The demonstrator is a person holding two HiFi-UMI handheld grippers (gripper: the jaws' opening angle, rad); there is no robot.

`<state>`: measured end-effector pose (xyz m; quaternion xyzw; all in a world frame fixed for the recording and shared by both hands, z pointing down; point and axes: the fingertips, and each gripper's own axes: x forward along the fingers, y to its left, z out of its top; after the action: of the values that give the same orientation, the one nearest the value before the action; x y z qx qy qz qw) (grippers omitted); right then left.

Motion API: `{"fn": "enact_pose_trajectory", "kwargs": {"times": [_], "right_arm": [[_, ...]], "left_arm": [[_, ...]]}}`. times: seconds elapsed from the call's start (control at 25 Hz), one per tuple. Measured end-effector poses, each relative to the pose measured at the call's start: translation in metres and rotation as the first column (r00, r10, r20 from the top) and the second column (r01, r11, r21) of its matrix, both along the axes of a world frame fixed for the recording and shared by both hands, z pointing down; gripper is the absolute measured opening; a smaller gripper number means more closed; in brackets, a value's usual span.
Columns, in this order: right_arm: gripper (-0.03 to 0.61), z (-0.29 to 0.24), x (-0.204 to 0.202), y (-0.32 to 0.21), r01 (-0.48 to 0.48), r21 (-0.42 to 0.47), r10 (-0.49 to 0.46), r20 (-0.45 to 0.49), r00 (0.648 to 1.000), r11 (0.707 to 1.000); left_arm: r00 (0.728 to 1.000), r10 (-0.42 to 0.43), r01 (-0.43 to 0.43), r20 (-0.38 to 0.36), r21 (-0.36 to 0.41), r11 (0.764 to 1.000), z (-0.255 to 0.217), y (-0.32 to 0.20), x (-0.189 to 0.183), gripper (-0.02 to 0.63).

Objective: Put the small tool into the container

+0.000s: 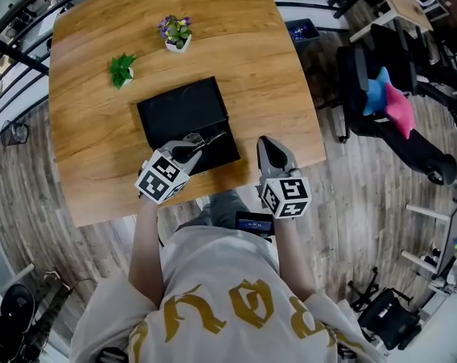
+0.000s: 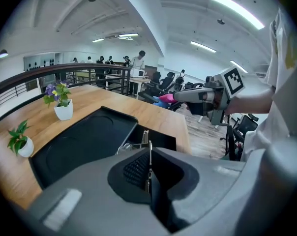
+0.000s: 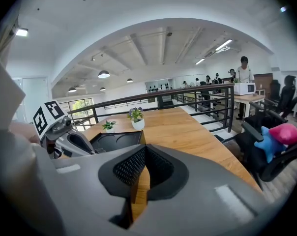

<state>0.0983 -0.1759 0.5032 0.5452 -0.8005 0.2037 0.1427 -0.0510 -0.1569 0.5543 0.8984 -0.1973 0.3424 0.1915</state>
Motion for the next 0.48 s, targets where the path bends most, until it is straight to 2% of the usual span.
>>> {"fn": "enact_pose_trajectory", "kwargs": {"times": [0.48], "right_arm": [[0.025, 0.028, 0.003, 0.007, 0.010, -0.057, -0.010, 0.003, 1.000, 0.998]], "left_arm": [[0.999, 0.037, -0.035, 0.023, -0.066, 0.997, 0.032, 0.009, 0.008, 0.008]]}}
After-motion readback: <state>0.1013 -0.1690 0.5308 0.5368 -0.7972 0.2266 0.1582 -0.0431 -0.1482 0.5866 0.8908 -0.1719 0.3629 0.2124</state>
